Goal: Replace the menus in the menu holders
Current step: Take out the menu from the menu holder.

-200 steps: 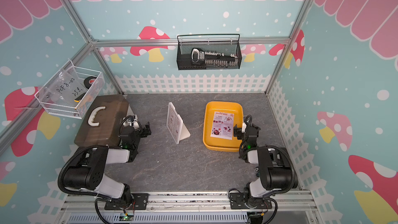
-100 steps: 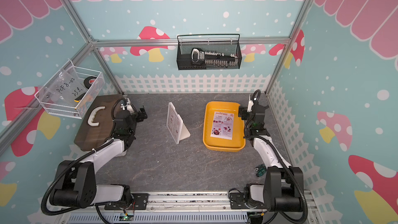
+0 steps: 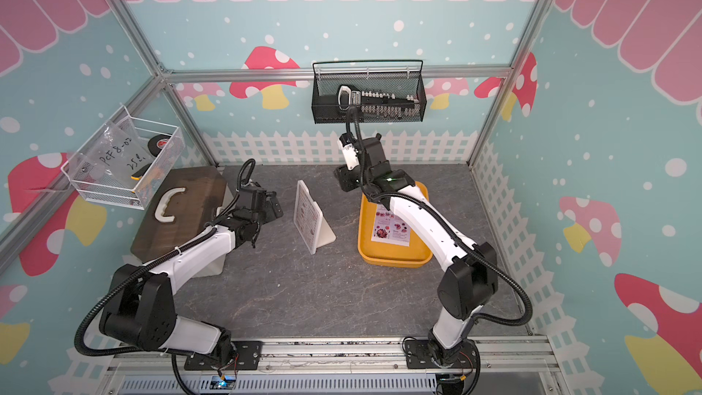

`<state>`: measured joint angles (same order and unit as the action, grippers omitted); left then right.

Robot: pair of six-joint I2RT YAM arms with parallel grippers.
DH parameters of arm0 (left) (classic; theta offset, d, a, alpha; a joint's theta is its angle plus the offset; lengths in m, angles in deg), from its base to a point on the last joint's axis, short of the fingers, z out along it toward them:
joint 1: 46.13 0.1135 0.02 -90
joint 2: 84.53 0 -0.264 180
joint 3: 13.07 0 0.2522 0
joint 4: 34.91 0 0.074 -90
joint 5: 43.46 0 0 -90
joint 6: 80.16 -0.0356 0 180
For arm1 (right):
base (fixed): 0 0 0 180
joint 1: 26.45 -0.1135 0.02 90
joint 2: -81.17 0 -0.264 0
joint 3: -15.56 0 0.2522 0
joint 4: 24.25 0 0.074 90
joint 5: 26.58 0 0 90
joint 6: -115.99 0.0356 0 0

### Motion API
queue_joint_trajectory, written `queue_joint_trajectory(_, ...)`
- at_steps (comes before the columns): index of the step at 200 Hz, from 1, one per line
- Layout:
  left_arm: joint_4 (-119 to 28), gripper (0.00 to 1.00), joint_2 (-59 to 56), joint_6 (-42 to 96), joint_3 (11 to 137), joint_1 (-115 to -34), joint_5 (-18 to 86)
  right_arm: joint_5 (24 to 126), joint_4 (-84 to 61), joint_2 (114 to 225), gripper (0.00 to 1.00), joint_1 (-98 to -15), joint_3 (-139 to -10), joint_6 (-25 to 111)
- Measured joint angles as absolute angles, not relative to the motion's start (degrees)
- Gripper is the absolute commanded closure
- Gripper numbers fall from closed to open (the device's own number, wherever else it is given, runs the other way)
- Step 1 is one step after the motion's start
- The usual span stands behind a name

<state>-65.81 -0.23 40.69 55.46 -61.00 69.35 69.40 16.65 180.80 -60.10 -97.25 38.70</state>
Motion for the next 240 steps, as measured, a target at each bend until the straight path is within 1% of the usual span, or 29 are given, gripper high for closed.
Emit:
queue_joint_trajectory(34,-72.11,0.01,-0.26,45.11,55.48,-59.36,70.83,69.99,22.37,185.35,0.52,-66.46,-101.8,40.27)
queue_joint_trajectory(62,-76.0,0.01,-0.21,47.47,56.75,-58.57,71.62,69.84,25.45,189.48,0.58,-68.82,-107.02,41.15)
queue_joint_trajectory(87,-77.29,0.01,-0.26,48.73,58.61,-55.71,71.53,68.81,26.7,192.76,0.59,-68.99,-110.41,41.52)
queue_joint_trajectory(105,-77.77,0.01,-0.5,49.02,59.44,-54.03,71.58,67.93,27.53,194.09,0.62,-68.97,-110.84,41.59)
queue_joint_trajectory(145,-78.71,0.01,-2.51,49.08,60.09,-54.03,71.2,67.5,29.35,196.08,0.72,-68.99,-112.18,42.11)
queue_joint_trajectory(193,-79.08,0.01,-4.52,49.11,60.46,-54.03,71.18,67.48,29.69,196.17,0.75,-68.99,-112.29,42.26)
queue_joint_trajectory(240,-79.32,0.01,-4.56,49.08,60.55,-54.03,71.2,67.69,30.02,196.19,0.8,-69.01,-112.4,42.37)
